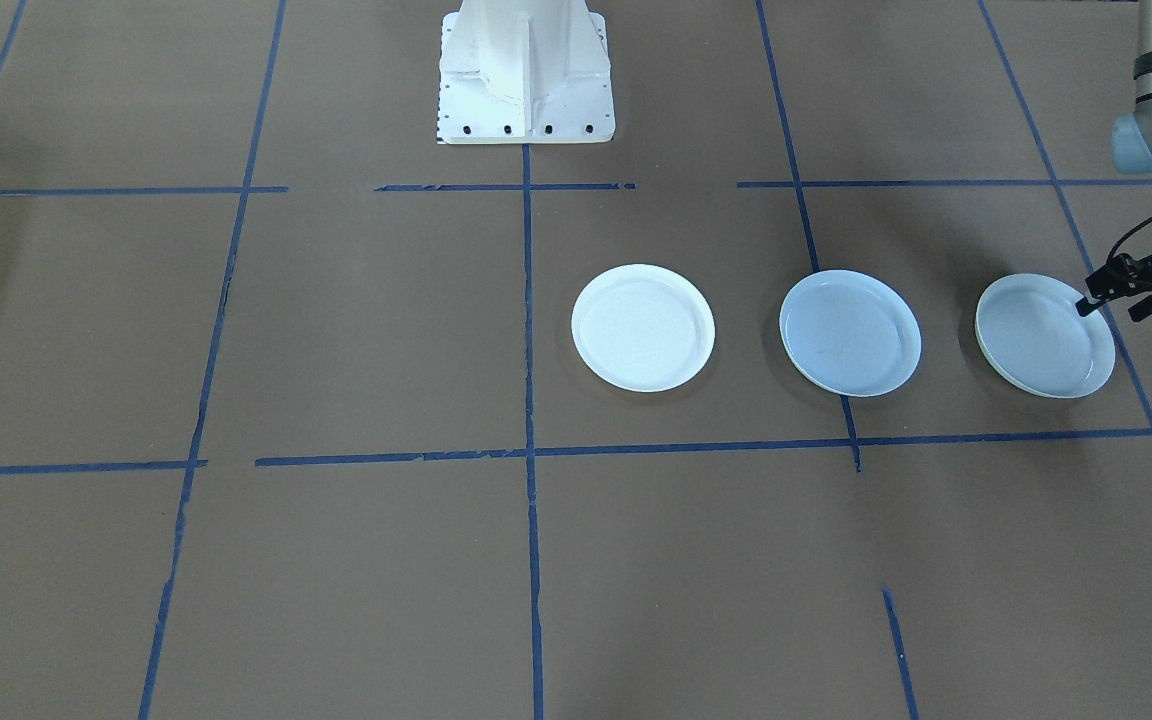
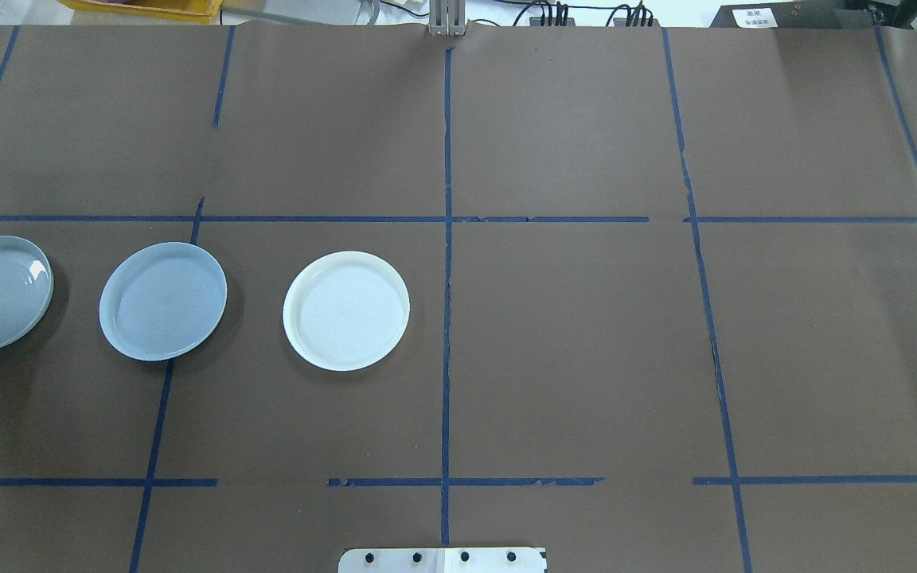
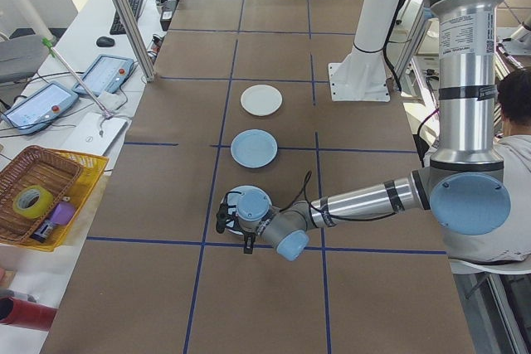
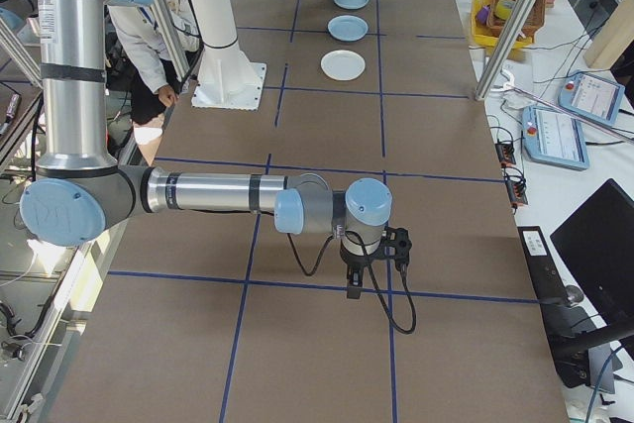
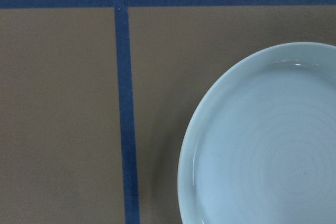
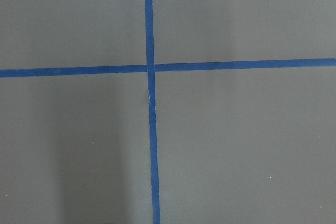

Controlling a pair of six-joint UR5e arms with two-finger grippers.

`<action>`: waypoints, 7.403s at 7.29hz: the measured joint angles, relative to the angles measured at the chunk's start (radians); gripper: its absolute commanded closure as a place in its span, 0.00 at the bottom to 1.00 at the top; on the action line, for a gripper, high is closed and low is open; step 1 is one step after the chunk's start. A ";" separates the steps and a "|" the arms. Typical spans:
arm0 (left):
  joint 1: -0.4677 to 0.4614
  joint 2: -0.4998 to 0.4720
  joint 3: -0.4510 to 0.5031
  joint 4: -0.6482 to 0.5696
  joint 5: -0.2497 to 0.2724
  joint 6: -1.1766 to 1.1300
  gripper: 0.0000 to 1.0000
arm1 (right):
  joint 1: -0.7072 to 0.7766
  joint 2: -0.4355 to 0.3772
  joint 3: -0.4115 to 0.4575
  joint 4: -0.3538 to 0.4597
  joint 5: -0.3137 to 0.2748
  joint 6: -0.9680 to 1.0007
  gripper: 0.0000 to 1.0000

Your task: Stack plate in center

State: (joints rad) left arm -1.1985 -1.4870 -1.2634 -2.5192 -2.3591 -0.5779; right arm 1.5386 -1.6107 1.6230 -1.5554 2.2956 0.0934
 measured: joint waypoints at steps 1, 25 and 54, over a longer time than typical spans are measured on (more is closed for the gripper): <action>0.004 -0.003 0.005 0.000 -0.001 0.000 0.42 | 0.000 0.000 0.000 0.000 0.000 0.000 0.00; 0.247 -0.091 -0.248 -0.089 0.009 -0.731 1.00 | 0.000 0.000 0.000 0.000 0.000 0.000 0.00; 0.598 -0.351 -0.302 -0.050 0.303 -1.049 1.00 | 0.000 0.000 0.000 0.000 0.000 0.000 0.00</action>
State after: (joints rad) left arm -0.6004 -1.8379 -1.5653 -2.5697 -2.0566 -1.6272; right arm 1.5386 -1.6107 1.6230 -1.5555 2.2951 0.0934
